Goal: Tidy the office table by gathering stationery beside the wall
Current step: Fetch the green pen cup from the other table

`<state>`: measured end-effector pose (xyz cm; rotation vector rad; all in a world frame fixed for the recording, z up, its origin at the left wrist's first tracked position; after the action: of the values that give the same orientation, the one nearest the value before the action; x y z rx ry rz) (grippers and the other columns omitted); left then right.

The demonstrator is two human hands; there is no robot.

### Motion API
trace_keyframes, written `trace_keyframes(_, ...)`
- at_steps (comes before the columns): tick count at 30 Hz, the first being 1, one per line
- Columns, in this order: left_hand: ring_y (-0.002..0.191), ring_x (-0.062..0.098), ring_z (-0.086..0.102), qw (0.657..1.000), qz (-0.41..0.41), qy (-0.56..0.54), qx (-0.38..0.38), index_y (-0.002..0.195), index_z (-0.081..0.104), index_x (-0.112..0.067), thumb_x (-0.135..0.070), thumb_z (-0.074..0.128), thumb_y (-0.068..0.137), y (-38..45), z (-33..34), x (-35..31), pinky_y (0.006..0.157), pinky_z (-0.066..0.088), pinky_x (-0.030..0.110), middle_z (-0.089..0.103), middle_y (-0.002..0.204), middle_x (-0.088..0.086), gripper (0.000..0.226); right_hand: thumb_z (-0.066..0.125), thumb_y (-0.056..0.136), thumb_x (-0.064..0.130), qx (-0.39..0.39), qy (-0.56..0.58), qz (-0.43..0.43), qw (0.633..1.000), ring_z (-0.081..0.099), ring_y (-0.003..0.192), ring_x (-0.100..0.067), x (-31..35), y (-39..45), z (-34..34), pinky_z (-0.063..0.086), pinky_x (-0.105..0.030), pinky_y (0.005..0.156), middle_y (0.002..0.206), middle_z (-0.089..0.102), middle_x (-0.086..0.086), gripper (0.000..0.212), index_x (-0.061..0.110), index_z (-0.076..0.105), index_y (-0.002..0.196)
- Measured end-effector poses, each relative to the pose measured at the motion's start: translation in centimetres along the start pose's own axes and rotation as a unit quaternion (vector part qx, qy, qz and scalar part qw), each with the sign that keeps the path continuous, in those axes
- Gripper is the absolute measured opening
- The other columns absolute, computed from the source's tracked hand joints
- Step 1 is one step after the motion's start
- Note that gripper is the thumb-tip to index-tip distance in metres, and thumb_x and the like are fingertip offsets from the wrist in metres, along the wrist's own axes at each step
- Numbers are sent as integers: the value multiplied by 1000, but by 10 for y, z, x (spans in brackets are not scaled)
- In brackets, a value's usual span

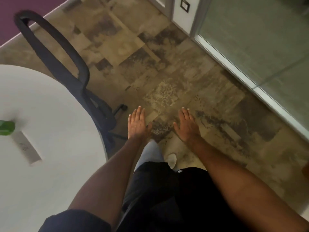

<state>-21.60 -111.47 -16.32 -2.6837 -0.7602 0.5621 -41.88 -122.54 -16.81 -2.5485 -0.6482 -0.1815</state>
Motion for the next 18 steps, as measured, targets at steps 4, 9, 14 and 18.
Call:
trace_keyframes(4, 157, 25, 11, 999, -35, 5, -28, 160, 19, -13, -45, 46, 99, 56, -23, 0, 128, 5, 45, 10, 170, 6, 75, 42, 104, 44, 5, -17, -27, 999, 6, 158, -27, 12, 74, -30, 18, -44, 126, 170, 11, -7, 70, 10, 19, 161)
trace_keyframes(9, 157, 24, 6, 998, -55, 14, 2, 161, 12, -12, -48, 44, 100, 136, -48, 2, 128, 6, 46, 5, 171, 5, 78, 42, 103, 43, 17, -37, -56, 998, 4, 158, -26, 38, 166, -72, 15, -43, 126, 170, 9, -6, 70, 13, 16, 161)
trace_keyframes(14, 158, 23, 5, 997, -82, -10, -3, 161, 11, -12, -46, 45, 99, 221, -90, 3, 127, 4, 46, 5, 171, 5, 78, 43, 103, 40, 21, -61, -98, 993, 4, 158, -27, 67, 255, -125, 14, -42, 127, 170, 9, -6, 70, 12, 17, 161)
trace_keyframes(18, 157, 24, 9, 991, -116, -52, -33, 161, 14, -12, -45, 47, 97, 280, -131, 12, 128, 3, 46, 9, 170, 6, 79, 42, 103, 41, 20, -49, -103, 993, 3, 158, -27, 102, 327, -163, 15, -44, 127, 170, 8, -8, 70, 12, 15, 161)
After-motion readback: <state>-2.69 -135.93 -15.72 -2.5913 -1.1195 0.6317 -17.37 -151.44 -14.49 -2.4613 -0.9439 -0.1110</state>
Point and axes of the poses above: each hand's wrist, its own y-axis towards the middle knuckle, its own z-axis out of the palm, x = y × z, the point moved 4 cm from there along y, towards the middle knuckle
